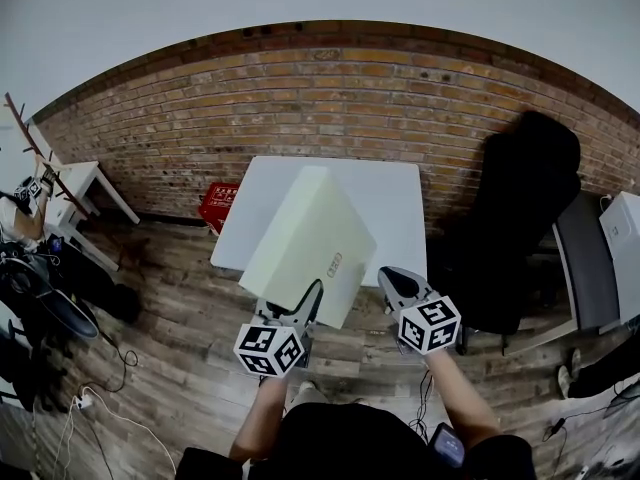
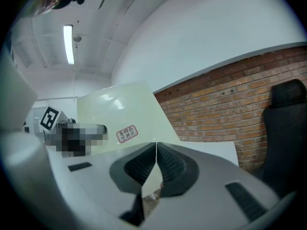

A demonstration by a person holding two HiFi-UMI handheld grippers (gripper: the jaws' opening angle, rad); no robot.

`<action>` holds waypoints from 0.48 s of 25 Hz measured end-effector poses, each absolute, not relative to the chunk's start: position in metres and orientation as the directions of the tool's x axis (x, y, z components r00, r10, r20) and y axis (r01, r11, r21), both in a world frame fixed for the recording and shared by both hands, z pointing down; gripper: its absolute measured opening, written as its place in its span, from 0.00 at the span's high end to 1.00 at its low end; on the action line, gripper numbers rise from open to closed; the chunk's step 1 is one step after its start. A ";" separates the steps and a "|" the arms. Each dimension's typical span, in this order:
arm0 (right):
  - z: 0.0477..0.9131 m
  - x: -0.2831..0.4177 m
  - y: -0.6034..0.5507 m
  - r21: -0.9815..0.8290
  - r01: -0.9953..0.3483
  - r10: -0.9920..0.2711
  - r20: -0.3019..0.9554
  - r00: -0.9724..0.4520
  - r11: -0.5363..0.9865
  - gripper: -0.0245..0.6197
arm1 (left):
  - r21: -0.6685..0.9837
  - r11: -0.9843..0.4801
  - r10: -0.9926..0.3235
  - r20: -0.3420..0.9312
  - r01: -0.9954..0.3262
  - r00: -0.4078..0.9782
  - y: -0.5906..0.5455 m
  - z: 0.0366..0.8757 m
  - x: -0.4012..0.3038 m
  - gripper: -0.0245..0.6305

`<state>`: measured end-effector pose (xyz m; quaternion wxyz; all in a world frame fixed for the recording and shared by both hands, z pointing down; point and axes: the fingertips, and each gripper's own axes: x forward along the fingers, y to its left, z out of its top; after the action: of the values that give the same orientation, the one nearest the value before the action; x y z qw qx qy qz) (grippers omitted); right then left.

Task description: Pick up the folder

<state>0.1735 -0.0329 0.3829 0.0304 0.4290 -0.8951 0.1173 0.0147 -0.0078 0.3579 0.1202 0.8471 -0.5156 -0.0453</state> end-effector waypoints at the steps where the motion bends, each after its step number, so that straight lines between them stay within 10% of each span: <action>1: 0.381 0.171 -0.033 -0.183 -0.775 -0.761 0.152 -0.630 0.605 0.91 | 0.250 -0.439 -0.885 0.046 -0.863 0.464 -0.008 0.357 0.012 0.55; 12: 0.364 0.125 -0.037 -0.167 -0.791 -0.781 0.135 -0.610 0.589 0.91 | 0.264 -0.456 -0.874 0.049 -0.850 0.484 -0.013 0.352 -0.036 0.55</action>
<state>0.1251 -0.0370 0.3643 0.0235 0.4410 -0.8910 0.1054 -0.0358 -0.0132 0.3523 0.1272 0.8520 -0.5057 -0.0466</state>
